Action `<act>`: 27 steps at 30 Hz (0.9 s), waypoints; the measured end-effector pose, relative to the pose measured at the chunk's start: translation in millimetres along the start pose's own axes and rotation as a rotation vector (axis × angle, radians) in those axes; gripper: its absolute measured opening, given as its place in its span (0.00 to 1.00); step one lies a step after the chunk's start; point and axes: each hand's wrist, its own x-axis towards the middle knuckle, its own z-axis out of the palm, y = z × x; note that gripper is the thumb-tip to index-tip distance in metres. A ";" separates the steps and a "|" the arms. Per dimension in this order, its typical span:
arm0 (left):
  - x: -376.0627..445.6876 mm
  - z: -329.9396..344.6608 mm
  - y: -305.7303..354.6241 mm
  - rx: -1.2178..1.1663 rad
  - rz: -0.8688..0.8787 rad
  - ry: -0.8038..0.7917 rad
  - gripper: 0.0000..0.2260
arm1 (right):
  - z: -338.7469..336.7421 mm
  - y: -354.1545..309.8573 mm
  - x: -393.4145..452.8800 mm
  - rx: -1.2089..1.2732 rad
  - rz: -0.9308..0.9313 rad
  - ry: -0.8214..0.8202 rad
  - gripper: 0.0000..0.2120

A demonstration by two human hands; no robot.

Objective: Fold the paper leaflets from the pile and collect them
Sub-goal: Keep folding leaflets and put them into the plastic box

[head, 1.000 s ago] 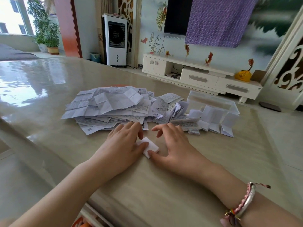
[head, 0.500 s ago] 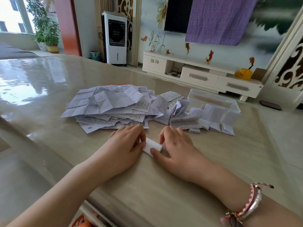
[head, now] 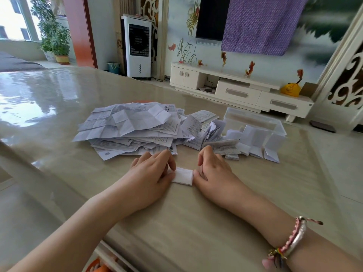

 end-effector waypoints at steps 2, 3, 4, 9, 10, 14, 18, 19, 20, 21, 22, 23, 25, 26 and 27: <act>0.3 -2.9 0.3 -0.013 -0.004 -0.026 0.05 | -0.2 3.6 -0.6 0.061 -0.021 0.015 0.06; 0.7 -5.0 0.9 -0.023 -0.007 -0.045 0.05 | -1.4 5.5 -1.6 0.107 -0.039 0.016 0.05; 1.2 -7.9 1.2 -0.035 -0.016 -0.073 0.07 | -3.4 7.0 -2.8 0.155 -0.063 0.007 0.05; 3.0 -21.8 0.7 -0.123 -0.039 -0.165 0.13 | -18.6 7.0 -8.0 0.253 -0.152 -0.078 0.07; 3.0 -22.7 0.8 -0.122 -0.030 -0.160 0.13 | -20.4 6.4 -8.8 0.263 -0.157 -0.101 0.09; 2.8 -22.2 0.4 -0.125 -0.011 -0.124 0.11 | -19.1 8.1 -7.0 0.187 -0.239 -0.156 0.16; 2.2 -20.4 -1.7 -0.192 -0.012 -0.061 0.17 | -18.5 5.4 -6.7 0.229 -0.216 -0.052 0.08; 2.6 -19.8 -1.8 -0.192 -0.005 -0.047 0.19 | -18.8 5.0 -6.8 0.257 -0.195 -0.029 0.05; 3.1 -18.7 -1.0 -0.183 0.001 -0.023 0.18 | -18.8 5.4 -6.9 0.293 -0.172 -0.013 0.03; 3.9 -18.4 1.1 -0.171 -0.006 0.017 0.13 | -18.9 6.9 -6.2 0.330 -0.151 0.002 0.03; 4.7 -18.2 3.5 -0.167 -0.026 0.066 0.08 | -18.6 8.5 -5.4 0.372 -0.130 0.004 0.04; 5.4 -18.3 6.7 -0.181 -0.055 0.114 0.05 | -18.4 9.6 -4.6 0.429 -0.113 -0.001 0.05; 6.8 -18.0 11.9 -0.264 -0.112 0.165 0.04 | -18.7 9.0 -3.3 0.570 -0.083 -0.008 0.06; 7.6 -18.2 14.2 -0.315 -0.140 0.168 0.04 | -18.7 8.1 -2.2 0.631 -0.064 -0.006 0.06; 8.6 -18.3 16.2 -0.365 -0.167 0.165 0.03 | -18.4 8.0 -1.0 0.684 -0.047 0.000 0.06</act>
